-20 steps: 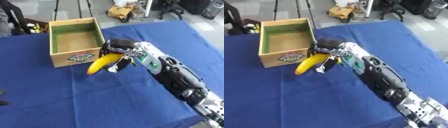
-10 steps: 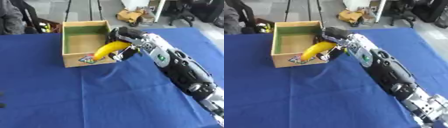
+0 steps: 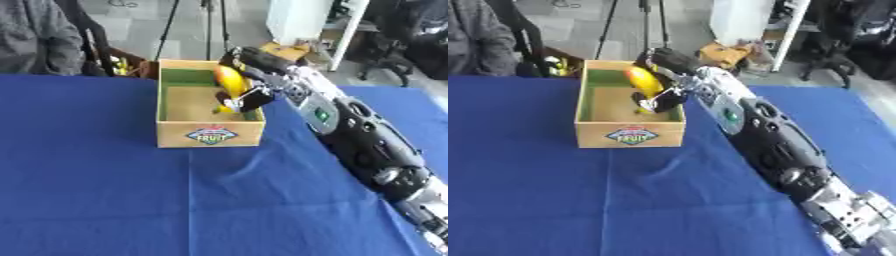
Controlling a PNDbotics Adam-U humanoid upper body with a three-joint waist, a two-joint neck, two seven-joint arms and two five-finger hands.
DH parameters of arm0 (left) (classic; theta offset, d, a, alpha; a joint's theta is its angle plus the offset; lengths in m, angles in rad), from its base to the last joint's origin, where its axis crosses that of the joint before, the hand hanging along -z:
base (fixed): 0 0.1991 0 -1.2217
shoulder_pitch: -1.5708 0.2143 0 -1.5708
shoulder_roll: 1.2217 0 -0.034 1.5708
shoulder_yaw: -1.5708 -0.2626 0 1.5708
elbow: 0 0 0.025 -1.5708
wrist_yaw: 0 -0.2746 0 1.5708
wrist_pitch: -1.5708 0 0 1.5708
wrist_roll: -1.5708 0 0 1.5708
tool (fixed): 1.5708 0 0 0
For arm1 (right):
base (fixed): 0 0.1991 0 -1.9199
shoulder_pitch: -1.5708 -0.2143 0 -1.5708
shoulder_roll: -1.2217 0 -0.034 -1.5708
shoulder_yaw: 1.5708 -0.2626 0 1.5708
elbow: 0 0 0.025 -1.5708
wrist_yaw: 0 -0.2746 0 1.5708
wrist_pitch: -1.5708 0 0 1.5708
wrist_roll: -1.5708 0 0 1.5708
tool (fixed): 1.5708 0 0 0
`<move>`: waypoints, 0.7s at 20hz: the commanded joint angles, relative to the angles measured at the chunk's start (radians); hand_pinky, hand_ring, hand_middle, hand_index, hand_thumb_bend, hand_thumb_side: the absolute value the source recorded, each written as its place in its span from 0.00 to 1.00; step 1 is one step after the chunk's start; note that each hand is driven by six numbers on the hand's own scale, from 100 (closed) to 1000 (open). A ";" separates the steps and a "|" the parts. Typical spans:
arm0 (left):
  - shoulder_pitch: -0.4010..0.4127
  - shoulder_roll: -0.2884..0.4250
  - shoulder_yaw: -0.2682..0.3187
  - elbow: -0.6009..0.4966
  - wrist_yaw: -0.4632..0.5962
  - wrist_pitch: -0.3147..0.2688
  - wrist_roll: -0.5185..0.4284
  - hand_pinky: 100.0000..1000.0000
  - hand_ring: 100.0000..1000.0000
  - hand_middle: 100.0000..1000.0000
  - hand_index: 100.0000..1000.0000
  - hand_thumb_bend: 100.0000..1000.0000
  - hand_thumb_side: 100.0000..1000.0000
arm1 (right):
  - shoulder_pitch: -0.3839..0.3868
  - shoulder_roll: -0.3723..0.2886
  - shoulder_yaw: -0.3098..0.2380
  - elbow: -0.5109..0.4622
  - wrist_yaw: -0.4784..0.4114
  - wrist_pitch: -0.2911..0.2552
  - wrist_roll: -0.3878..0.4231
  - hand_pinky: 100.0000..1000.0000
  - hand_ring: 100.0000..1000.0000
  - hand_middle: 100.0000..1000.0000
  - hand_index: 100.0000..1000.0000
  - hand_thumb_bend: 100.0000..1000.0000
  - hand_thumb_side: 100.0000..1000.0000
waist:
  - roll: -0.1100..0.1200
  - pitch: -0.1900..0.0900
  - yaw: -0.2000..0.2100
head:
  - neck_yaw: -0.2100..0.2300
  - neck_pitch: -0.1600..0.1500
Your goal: Pick up objects on the table and place them in the box.
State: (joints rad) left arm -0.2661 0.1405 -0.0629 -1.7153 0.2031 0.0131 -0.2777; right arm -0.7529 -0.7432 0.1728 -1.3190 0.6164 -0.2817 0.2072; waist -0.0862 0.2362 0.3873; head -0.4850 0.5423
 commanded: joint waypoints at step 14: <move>-0.026 0.003 -0.013 -0.021 0.002 -0.001 -0.018 0.55 0.72 0.51 0.52 0.12 1.00 | -0.007 -0.022 0.005 0.030 0.022 -0.022 -0.004 0.48 0.44 0.41 0.56 0.00 0.12 | -0.005 0.016 0.052 | -0.053 -0.042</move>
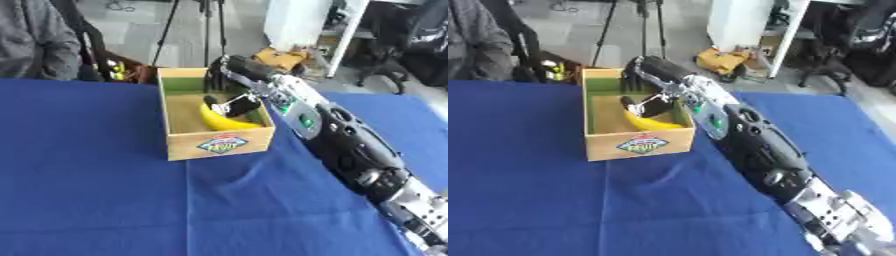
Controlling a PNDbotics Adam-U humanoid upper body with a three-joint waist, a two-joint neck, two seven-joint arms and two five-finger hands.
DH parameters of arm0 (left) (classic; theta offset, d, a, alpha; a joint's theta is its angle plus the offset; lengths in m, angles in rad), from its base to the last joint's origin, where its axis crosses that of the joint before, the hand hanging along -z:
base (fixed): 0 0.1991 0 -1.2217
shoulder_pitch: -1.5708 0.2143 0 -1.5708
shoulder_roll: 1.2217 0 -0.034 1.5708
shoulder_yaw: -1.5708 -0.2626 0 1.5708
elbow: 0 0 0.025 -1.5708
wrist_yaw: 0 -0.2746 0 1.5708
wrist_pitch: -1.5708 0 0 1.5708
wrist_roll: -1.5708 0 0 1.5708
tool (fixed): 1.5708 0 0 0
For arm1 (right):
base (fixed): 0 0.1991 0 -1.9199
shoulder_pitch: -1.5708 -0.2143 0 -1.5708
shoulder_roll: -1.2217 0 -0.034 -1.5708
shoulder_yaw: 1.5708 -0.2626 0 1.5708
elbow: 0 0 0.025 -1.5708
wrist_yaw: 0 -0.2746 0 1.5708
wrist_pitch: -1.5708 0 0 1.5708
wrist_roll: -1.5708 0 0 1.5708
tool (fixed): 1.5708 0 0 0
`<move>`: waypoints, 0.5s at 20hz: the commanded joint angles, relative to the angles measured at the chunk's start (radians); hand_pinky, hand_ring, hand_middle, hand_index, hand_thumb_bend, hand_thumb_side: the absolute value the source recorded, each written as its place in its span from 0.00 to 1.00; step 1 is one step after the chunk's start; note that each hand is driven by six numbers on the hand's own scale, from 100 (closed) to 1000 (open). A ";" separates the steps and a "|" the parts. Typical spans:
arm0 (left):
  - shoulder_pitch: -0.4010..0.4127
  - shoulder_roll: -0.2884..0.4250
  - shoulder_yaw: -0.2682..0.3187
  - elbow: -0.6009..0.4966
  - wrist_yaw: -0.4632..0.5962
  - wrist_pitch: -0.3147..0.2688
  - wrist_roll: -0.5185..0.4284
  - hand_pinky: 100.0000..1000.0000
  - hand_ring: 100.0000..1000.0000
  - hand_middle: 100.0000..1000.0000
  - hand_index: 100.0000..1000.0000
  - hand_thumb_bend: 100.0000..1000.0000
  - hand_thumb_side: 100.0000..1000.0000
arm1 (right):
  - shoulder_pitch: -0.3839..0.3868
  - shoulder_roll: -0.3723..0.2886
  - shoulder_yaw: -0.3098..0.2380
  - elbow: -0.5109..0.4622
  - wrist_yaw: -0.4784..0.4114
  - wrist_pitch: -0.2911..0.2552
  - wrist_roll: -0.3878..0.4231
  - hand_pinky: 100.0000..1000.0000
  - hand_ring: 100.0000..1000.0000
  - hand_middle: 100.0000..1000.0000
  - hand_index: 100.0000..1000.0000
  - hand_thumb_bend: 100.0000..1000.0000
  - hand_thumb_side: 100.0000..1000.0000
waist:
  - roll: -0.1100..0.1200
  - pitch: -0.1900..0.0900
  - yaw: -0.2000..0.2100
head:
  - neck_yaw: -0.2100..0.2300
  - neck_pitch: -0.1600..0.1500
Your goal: Pick up objects on the table and place them in the box.
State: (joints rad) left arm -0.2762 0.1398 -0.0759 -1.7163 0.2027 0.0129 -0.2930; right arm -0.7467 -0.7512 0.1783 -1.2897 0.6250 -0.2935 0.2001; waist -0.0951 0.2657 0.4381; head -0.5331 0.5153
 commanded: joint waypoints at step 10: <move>-0.016 -0.002 0.001 -0.019 -0.002 0.000 -0.002 0.55 0.72 0.51 0.52 0.12 1.00 | -0.013 0.029 0.020 0.032 0.034 -0.044 0.016 0.70 0.75 0.72 0.75 0.03 0.27 | 0.007 -0.003 -0.012 | -0.013 -0.007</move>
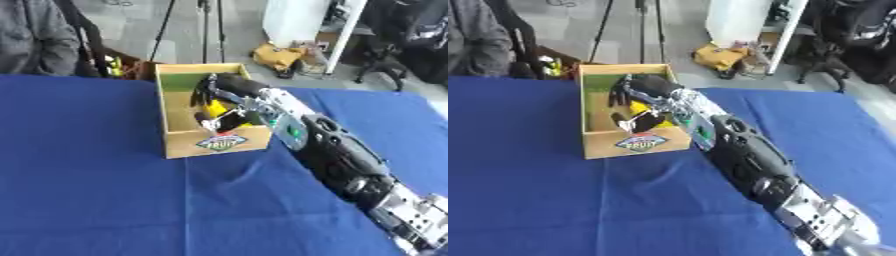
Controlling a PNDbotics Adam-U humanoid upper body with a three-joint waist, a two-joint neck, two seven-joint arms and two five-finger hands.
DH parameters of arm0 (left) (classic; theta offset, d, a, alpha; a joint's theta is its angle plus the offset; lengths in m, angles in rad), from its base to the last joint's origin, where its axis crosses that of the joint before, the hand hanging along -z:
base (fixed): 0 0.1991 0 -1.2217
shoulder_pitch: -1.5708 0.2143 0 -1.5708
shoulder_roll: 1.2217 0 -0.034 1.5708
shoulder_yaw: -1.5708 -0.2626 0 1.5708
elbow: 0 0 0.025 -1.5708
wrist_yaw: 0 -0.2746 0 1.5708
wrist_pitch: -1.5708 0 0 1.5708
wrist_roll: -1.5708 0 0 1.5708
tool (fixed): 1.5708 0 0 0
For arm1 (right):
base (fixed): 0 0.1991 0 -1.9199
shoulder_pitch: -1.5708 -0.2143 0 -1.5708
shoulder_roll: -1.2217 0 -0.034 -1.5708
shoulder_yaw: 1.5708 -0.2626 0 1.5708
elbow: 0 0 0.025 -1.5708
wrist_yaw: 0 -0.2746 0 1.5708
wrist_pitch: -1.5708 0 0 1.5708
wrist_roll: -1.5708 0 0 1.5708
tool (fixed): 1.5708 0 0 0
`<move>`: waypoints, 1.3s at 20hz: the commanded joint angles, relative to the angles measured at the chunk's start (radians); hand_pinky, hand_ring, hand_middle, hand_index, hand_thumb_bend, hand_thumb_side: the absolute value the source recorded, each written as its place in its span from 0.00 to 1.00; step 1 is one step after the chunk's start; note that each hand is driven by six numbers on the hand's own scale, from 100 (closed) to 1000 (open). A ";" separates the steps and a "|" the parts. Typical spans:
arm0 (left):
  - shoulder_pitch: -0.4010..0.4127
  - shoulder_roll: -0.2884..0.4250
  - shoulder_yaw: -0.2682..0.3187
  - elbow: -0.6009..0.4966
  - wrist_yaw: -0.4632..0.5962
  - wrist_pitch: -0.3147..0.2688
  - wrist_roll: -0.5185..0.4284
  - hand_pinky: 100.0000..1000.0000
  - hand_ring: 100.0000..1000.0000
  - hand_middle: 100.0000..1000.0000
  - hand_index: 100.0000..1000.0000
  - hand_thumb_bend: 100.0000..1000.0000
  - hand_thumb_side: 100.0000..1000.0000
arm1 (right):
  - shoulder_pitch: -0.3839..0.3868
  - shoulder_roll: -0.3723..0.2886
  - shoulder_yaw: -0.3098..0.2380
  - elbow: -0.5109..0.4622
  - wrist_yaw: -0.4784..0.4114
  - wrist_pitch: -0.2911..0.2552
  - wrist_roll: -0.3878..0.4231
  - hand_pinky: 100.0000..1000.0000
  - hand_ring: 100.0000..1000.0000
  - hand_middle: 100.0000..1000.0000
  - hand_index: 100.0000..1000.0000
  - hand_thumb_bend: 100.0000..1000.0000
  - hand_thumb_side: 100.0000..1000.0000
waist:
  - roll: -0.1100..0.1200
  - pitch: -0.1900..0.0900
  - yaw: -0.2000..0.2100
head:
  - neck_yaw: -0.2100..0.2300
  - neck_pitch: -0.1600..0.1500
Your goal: Pick up objects on the table and place them in the box.
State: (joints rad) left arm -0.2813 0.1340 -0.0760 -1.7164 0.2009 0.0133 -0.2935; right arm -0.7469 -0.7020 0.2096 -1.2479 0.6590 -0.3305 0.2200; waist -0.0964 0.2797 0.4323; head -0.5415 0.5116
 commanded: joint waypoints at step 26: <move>0.071 0.032 0.121 -0.007 -0.024 -0.009 0.117 0.55 0.72 0.51 0.52 0.14 1.00 | 0.442 0.201 -0.143 -0.595 -0.386 0.102 -0.292 0.64 0.62 0.53 0.60 0.00 0.49 | 0.047 -0.066 -0.456 | 0.287 0.090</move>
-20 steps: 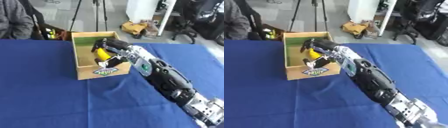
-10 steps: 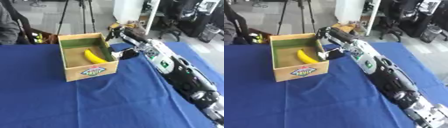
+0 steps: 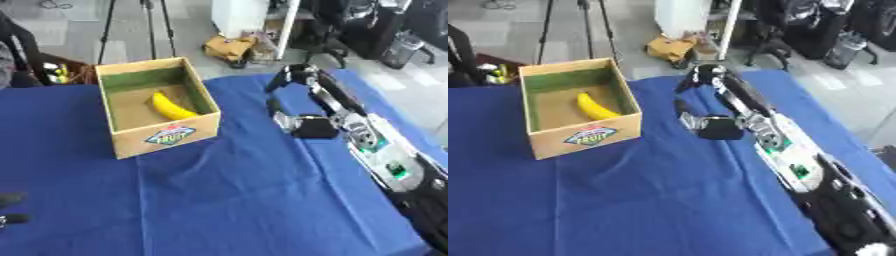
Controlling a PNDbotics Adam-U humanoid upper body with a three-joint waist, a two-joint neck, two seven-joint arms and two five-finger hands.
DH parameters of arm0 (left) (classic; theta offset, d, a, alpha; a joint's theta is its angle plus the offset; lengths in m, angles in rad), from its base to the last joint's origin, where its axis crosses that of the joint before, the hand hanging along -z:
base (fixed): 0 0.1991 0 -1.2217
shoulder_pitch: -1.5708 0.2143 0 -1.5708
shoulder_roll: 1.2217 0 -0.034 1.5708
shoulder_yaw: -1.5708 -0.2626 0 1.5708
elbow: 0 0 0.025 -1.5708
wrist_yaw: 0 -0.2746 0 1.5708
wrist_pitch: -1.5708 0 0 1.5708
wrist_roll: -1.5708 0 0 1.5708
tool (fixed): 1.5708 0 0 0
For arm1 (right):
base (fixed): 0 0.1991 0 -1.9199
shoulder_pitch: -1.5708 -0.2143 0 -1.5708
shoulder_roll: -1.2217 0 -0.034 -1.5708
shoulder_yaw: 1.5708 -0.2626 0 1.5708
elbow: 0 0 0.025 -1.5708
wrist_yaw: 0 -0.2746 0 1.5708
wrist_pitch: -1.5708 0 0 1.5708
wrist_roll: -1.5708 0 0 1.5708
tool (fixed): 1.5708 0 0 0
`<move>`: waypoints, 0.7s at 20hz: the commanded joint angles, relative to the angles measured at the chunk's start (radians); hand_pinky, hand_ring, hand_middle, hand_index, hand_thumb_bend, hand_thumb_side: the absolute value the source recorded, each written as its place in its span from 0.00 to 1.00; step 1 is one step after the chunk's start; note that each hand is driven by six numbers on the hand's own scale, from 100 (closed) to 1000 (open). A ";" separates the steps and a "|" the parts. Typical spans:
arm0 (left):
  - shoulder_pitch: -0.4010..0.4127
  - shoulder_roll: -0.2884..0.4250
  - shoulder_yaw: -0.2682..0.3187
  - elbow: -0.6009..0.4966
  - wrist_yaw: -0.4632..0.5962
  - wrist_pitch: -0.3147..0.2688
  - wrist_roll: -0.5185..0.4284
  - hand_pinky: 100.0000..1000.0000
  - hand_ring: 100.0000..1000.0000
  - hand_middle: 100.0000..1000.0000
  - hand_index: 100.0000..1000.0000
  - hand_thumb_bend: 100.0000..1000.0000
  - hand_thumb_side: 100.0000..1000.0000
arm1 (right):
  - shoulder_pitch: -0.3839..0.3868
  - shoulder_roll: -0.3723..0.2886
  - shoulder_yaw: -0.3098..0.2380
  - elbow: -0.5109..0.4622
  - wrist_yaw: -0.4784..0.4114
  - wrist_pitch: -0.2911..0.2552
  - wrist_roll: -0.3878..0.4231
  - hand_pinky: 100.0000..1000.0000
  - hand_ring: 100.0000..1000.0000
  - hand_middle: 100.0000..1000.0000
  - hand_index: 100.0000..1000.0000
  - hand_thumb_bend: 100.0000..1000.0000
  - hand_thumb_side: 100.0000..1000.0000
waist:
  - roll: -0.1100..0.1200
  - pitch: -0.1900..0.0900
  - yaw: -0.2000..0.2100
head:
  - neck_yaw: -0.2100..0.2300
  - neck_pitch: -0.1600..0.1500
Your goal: Pick up objects on the table and place them in the box.
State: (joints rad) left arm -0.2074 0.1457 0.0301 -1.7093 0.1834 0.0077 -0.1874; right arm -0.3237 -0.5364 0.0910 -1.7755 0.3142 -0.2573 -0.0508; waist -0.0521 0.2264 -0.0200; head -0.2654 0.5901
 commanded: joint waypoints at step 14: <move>0.019 0.010 0.014 -0.005 -0.005 -0.012 0.014 0.55 0.72 0.51 0.52 0.13 1.00 | 0.245 0.246 -0.096 -0.204 -0.273 0.176 0.038 0.64 0.60 0.51 0.58 0.00 0.60 | 0.038 -0.040 -0.033 | 0.023 0.049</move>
State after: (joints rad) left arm -0.1836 0.1490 0.0405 -1.7035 0.1785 -0.0007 -0.1746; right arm -0.0776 -0.2854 0.0064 -1.9541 0.0668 -0.0885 -0.0156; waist -0.0158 0.2001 -0.0510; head -0.2464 0.6290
